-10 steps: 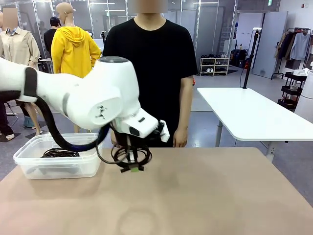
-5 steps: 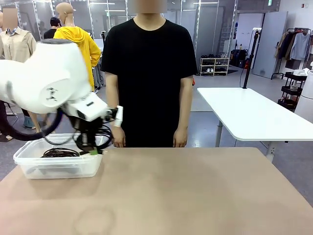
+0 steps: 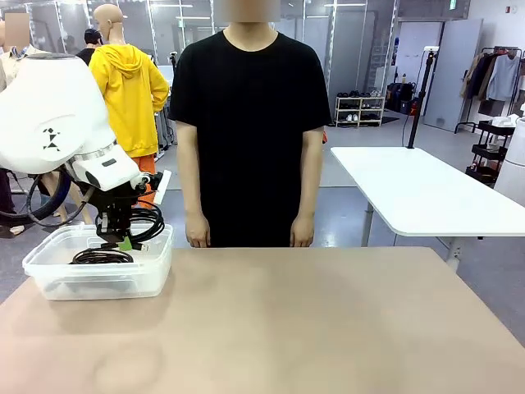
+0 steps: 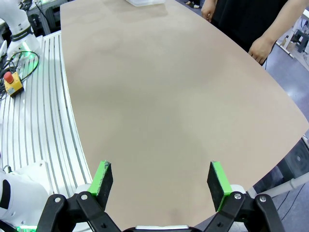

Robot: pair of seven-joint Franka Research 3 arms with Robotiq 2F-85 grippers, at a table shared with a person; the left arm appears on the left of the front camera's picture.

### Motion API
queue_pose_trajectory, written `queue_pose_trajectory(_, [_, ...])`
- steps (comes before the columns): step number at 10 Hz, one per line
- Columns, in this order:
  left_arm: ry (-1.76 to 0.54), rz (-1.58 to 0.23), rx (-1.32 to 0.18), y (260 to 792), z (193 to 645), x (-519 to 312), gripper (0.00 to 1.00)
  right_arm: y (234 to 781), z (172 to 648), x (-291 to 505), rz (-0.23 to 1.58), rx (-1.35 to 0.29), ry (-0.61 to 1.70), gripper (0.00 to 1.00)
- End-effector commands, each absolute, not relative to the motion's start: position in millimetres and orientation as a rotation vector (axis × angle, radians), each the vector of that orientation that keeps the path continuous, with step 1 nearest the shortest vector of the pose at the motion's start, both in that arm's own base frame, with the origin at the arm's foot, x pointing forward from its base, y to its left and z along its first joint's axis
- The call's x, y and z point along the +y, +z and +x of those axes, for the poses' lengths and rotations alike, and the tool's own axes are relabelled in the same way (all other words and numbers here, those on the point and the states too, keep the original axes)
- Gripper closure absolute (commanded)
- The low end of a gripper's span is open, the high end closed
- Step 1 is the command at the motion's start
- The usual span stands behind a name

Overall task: Organize and store the cables.
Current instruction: Place the USB Extension Cable into the Organizing box.

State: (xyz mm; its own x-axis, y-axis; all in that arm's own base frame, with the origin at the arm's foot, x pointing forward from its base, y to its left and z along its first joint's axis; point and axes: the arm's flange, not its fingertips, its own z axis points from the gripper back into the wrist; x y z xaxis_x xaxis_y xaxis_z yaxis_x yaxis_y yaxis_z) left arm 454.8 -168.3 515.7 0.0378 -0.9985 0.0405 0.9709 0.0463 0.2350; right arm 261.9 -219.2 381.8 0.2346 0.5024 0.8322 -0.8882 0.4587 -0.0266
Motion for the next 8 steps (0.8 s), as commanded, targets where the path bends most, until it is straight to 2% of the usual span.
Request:
queue_pose_trajectory(1, [-1.497, 0.158, -0.215, 513.3, 455.4, -165.5, 0.93, 382.7, 263.3, -220.6, 0.518, -0.913, 1.019, 0.0])
queue_pose_trajectory(2, [-1.497, 0.158, -0.215, 513.3, 455.4, -165.5, 0.93, 382.7, 263.3, -220.6, 0.518, -0.913, 1.019, 0.0])
queue_pose_trajectory(3, [-1.517, 0.157, -0.211, 514.4, 455.1, -167.4, 0.82, 382.7, 263.3, -220.6, 0.518, -0.913, 1.019, 0.0])
queue_pose_trajectory(4, [-1.436, 0.113, -0.148, 509.6, 472.6, -158.5, 0.82, 382.7, 263.3, -220.6, 0.518, -0.913, 1.019, 0.0])
queue_pose_trajectory(8, [-1.439, 0.059, -0.111, 491.8, 539.9, -113.5, 0.82, 382.7, 263.3, -220.6, 0.518, -0.913, 1.019, 0.0])
